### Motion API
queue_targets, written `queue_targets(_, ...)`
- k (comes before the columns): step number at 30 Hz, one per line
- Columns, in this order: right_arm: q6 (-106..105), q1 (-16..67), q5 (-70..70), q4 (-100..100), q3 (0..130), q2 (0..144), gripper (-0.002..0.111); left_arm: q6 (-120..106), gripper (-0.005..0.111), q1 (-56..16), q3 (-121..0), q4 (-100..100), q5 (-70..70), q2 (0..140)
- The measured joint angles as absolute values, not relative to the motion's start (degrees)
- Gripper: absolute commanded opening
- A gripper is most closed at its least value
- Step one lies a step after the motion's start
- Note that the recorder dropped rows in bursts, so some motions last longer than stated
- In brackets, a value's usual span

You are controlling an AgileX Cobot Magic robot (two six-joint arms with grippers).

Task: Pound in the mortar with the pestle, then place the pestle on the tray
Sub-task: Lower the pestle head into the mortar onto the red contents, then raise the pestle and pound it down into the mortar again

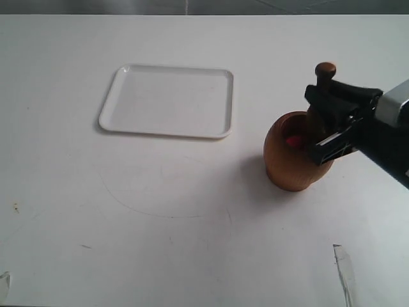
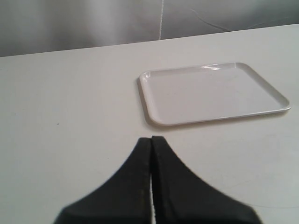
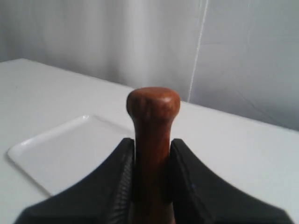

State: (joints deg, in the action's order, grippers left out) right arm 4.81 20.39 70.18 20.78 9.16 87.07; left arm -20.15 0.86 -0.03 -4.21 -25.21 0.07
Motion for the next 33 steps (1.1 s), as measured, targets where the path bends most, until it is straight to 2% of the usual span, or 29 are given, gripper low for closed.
queue_targets(7,7.9,20.4,69.4,20.2,9.1,67.1,0.0,-20.1,0.0,0.9,0.0,-4.2,-25.2,0.1)
queue_targets(12,8.5,20.4,69.5,20.2,9.1,62.8,0.0,-20.1,0.0,0.9,0.0,-4.2,-25.2,0.1)
queue_targets(18,8.7,20.4,69.0,20.2,9.1,68.5,0.0,-20.1,0.0,0.9,0.0,-4.2,-25.2,0.1)
queue_targets(27,7.3,20.4,69.0,23.2,9.2,88.4,0.0,-20.1,0.0,0.9,0.0,-4.2,-25.2,0.1)
queue_targets(33,5.6,20.4,74.3,23.1,10.0,95.8,0.0,-20.1,0.0,0.9,0.0,-4.2,-25.2,0.1)
